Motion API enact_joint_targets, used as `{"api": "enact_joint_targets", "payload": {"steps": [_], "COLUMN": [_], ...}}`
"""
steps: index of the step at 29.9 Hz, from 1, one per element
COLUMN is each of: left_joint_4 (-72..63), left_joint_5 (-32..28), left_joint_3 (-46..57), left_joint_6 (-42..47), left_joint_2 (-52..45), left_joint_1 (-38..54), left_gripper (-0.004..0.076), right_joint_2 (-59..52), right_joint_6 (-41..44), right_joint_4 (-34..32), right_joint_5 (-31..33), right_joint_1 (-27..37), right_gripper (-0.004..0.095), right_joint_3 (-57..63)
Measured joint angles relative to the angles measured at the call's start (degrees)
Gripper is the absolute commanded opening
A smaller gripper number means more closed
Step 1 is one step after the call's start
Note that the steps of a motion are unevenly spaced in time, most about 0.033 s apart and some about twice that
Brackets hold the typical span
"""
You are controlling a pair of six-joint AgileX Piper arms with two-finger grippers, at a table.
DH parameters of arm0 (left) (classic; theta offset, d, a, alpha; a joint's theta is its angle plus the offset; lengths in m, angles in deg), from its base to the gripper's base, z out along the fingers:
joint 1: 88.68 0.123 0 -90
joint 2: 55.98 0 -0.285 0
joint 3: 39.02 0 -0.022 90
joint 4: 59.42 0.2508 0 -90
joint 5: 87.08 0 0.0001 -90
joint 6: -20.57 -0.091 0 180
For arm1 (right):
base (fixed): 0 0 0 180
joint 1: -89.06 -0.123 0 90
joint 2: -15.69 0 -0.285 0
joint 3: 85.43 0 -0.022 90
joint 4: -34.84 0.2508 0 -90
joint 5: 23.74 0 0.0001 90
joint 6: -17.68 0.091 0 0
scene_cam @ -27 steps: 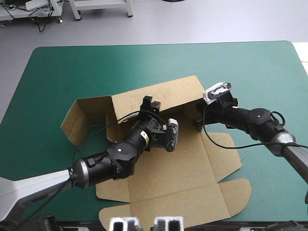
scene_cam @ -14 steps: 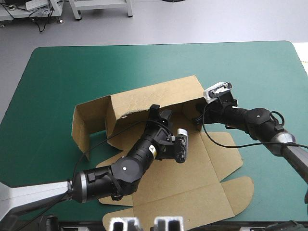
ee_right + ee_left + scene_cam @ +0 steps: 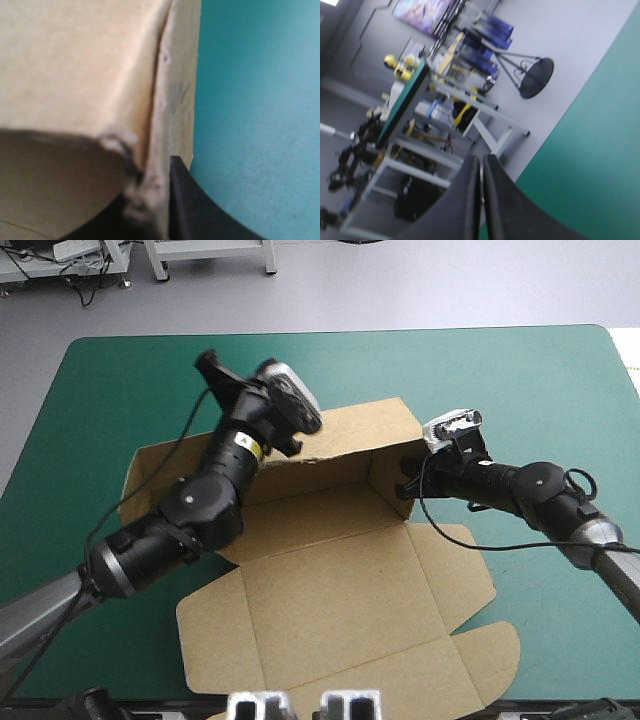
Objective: Fold the box
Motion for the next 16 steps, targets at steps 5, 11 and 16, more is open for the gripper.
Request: {"api": "enact_joint_targets", "payload": {"steps": [5,11,16], "left_joint_4": [-11.88,-28.86,-46.07], "left_joint_5": [-1.40,-1.89,-1.04], "left_joint_3": [-3.26,-3.62,-3.68], "left_joint_6": [-0.15,-3.13,-13.91], "left_joint_2": [-0.26,-1.15,-1.19], "left_joint_1": [14.16,28.19,35.30], "left_gripper": [0.0011,0.0011,0.0011], "right_joint_2": [-3.60,-3.84,-0.88], "right_joint_6": [19.59,41.53,46.66], "right_joint_4": [-18.87,-38.63,-44.50], "right_joint_5": [8.02,26.84,35.25], "right_joint_1": [-0.01,-0.01,-0.01], "right_gripper": [-0.0003,-0.0005,-0.0005], "right_joint_3": [-6.62,-17.11,-21.93]}}
